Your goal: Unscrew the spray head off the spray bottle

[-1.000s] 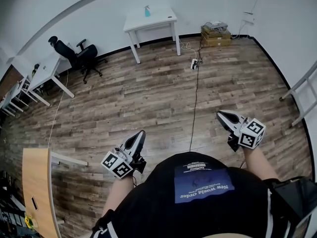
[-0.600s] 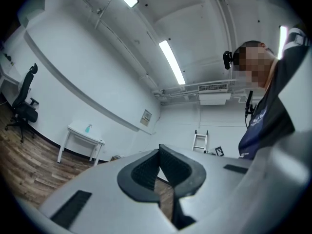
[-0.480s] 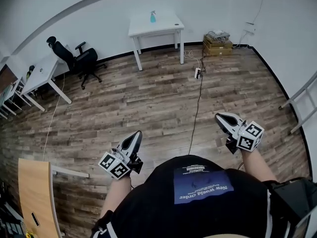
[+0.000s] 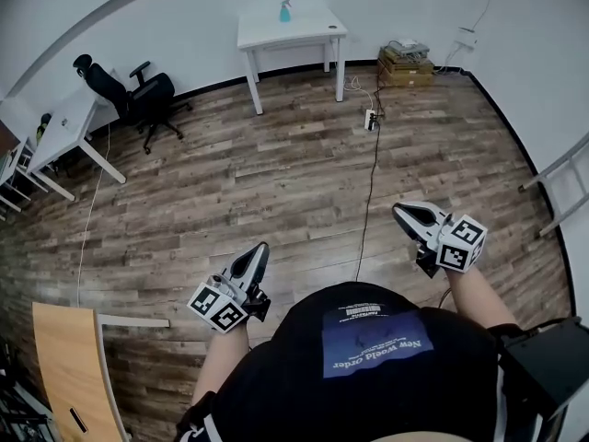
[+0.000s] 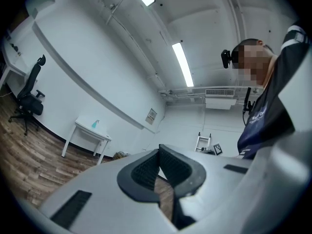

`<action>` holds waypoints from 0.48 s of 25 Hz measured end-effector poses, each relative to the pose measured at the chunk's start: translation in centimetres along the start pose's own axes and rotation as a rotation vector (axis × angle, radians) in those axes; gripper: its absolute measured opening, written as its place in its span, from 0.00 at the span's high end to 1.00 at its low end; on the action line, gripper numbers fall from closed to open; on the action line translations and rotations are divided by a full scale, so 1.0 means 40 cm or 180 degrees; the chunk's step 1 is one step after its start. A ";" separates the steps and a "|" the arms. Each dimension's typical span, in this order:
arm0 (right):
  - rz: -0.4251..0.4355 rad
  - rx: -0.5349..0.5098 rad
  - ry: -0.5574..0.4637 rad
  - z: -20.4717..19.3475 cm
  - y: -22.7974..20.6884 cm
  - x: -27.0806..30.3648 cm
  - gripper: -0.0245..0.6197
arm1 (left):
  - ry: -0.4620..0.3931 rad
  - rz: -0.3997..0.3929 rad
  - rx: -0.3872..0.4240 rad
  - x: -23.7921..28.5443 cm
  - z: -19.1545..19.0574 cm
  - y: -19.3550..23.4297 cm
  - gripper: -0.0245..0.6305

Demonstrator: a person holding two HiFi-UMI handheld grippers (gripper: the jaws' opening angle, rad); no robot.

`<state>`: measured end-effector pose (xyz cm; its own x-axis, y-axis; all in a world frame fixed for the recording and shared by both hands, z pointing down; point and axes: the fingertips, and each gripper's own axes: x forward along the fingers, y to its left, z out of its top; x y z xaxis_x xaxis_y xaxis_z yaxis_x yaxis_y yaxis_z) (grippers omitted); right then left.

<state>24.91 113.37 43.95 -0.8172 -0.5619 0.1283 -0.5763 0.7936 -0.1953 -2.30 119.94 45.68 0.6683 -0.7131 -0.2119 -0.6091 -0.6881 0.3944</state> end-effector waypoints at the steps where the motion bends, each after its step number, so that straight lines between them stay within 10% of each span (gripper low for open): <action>1: 0.0009 -0.0004 0.0024 0.000 -0.006 0.015 0.97 | 0.0000 0.0008 0.0002 0.001 0.000 0.012 0.96; 12: 0.0191 0.0046 0.0034 0.032 -0.151 0.088 0.97 | 0.0036 0.0138 0.0060 0.121 -0.001 0.065 0.96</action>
<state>25.52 106.30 44.33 -0.8503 -0.5109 0.1263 -0.5262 0.8222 -0.2169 -0.64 114.71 45.73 0.6459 -0.7407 -0.1848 -0.6454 -0.6591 0.3861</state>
